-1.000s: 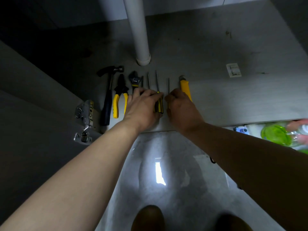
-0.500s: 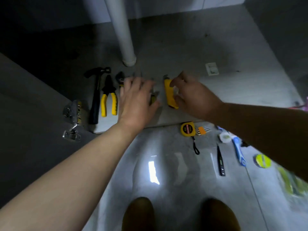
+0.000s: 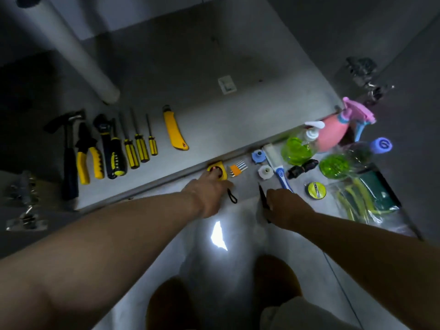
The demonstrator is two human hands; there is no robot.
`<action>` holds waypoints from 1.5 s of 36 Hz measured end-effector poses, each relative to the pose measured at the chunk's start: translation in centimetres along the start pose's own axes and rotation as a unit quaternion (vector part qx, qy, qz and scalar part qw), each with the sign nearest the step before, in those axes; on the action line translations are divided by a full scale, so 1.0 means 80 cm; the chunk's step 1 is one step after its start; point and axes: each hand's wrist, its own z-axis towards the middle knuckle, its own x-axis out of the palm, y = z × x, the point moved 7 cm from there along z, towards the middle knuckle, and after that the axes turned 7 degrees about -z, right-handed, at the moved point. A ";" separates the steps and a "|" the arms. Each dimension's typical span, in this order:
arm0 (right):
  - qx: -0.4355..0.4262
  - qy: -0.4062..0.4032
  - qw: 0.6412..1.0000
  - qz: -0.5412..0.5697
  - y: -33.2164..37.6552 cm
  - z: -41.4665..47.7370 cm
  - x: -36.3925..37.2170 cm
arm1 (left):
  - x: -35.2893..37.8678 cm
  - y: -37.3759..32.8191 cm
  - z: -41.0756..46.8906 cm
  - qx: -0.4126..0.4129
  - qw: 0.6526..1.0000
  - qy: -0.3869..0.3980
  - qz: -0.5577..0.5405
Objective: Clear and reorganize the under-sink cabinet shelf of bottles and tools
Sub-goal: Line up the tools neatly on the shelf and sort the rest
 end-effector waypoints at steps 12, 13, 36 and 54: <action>0.078 -0.004 0.994 0.080 0.002 0.017 0.055 | 0.024 0.026 0.053 -0.085 0.984 -0.140 -0.064; 0.070 0.001 0.994 0.084 0.003 0.016 0.055 | 0.025 0.027 0.055 -0.088 0.985 -0.139 -0.061; -0.079 -0.208 0.960 0.170 0.152 0.088 -0.198 | -0.128 0.049 -0.160 -0.021 0.957 -0.045 -0.286; -0.225 -0.330 0.916 -0.025 0.211 0.091 -0.201 | -0.204 0.195 -0.133 -0.139 0.815 -0.375 -0.418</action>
